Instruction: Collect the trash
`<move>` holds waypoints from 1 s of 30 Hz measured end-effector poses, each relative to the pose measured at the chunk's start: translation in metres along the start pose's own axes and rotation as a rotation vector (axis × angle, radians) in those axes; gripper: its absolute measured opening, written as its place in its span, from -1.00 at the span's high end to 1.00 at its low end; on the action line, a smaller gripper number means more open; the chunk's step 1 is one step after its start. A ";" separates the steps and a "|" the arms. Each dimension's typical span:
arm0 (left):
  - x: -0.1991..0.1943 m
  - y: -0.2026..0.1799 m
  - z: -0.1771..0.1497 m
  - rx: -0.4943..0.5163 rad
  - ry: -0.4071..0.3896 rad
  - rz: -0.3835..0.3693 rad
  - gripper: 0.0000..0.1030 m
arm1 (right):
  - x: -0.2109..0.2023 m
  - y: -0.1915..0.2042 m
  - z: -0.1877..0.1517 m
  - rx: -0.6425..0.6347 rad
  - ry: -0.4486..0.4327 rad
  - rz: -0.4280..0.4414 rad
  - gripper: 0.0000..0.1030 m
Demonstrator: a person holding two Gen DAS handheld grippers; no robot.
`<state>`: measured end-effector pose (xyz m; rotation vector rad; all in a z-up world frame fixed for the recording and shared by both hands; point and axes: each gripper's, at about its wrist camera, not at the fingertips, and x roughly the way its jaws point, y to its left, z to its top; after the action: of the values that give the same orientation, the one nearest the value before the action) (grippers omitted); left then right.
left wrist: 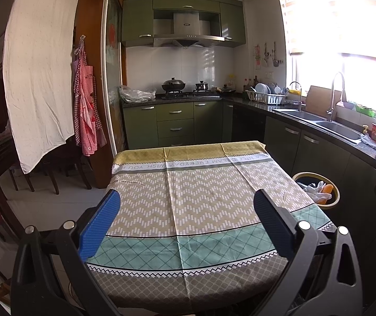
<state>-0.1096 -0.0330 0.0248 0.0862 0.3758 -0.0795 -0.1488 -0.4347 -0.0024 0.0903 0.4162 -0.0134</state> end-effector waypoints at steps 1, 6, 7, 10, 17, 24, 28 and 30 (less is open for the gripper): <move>0.000 0.000 0.000 0.000 0.000 0.001 -0.87 | 0.000 0.000 0.000 0.000 0.000 0.000 -0.91; 0.000 0.000 0.000 0.000 0.000 0.001 -0.87 | 0.000 0.000 0.000 0.001 0.001 0.000 -0.91; 0.000 0.000 0.000 0.001 0.000 0.001 -0.87 | 0.000 0.000 0.000 0.001 0.000 -0.001 -0.91; 0.000 0.000 0.000 -0.001 0.001 0.001 -0.87 | 0.000 0.000 0.000 0.002 0.001 -0.001 -0.91; 0.000 -0.002 -0.001 0.001 0.003 -0.005 -0.87 | 0.000 0.001 -0.001 0.000 0.002 -0.001 -0.91; 0.001 -0.002 -0.003 0.002 0.008 -0.010 -0.87 | 0.001 0.000 0.000 0.000 0.001 -0.001 -0.91; 0.003 -0.003 -0.002 0.000 0.018 -0.033 -0.87 | 0.000 0.000 0.000 0.000 0.002 -0.002 -0.91; 0.004 -0.005 -0.002 0.006 0.021 -0.035 -0.87 | 0.000 0.001 0.000 0.001 0.001 -0.001 -0.91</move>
<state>-0.1068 -0.0376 0.0208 0.0868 0.3982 -0.1141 -0.1485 -0.4341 -0.0028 0.0914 0.4177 -0.0147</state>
